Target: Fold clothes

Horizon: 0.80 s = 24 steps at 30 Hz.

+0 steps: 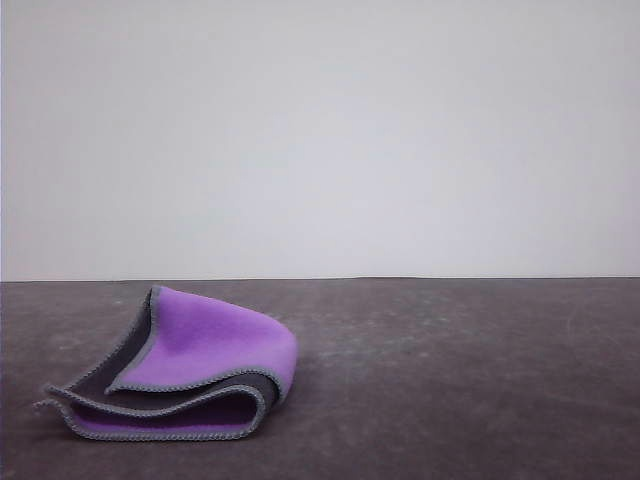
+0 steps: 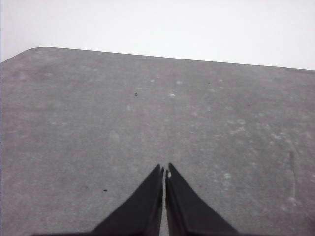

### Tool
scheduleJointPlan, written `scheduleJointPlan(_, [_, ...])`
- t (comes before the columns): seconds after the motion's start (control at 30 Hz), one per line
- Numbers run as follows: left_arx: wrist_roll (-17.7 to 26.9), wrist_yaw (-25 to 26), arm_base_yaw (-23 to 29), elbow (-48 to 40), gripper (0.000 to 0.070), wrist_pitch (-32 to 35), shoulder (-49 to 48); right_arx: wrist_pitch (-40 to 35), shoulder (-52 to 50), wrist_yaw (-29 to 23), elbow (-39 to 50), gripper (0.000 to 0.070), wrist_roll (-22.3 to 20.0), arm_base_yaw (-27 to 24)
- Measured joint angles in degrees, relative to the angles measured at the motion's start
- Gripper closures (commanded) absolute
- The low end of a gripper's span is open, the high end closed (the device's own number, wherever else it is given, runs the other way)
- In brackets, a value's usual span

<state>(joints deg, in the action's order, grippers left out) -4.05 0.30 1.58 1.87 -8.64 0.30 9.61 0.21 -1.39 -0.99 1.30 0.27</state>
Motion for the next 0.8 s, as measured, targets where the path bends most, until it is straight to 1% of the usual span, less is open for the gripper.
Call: scheduleJointPlan(0.8, [0.0,0.0,0.0,0.0,0.0700,0.0,0.0,0.0,0.0,0.0,0.0,0.0685,0.0,0.0])
